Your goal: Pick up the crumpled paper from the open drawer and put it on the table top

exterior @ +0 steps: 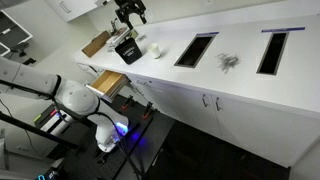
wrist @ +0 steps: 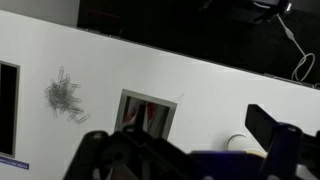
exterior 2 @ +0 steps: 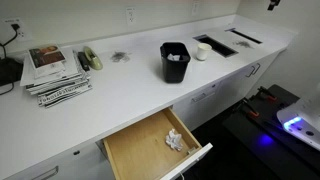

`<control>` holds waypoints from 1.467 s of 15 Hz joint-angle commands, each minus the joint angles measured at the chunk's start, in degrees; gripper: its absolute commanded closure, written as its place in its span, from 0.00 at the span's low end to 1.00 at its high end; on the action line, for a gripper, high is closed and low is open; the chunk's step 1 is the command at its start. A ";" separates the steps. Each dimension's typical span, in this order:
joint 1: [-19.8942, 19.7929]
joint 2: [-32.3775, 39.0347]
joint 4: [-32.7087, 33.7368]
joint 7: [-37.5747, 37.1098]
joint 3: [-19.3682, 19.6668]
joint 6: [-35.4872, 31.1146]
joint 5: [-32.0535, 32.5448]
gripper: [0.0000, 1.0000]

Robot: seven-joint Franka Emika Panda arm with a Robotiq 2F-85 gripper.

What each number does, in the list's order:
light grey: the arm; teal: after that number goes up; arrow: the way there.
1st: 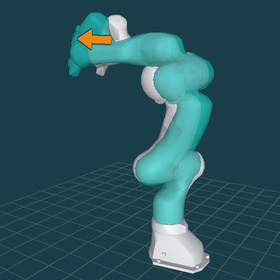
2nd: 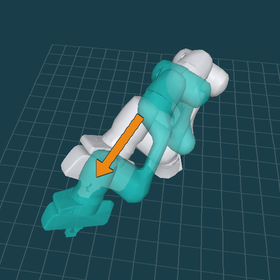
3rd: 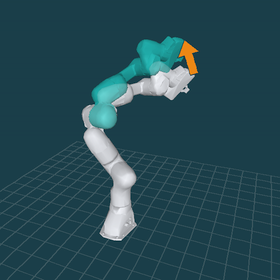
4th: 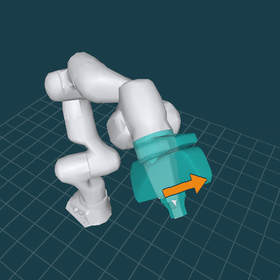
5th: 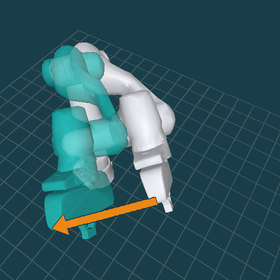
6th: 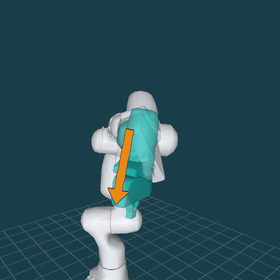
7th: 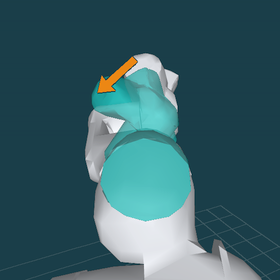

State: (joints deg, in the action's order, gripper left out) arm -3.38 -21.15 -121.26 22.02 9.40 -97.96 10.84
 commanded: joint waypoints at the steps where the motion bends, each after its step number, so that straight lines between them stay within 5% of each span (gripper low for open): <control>1: -0.12 0.04 0.10 0.04 -0.11 0.09 -0.05 0.00; 4: -0.12 0.04 0.10 0.04 -0.11 0.08 -0.05 0.00; 9: 5.35 -4.26 -4.62 6.94 -3.30 -2.80 -3.85 0.00; 22: 27.28 -1.78 -7.95 12.76 -20.58 -8.08 -21.19 0.00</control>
State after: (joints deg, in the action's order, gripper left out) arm 20.79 -25.27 -128.83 32.38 -8.65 -102.55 -7.71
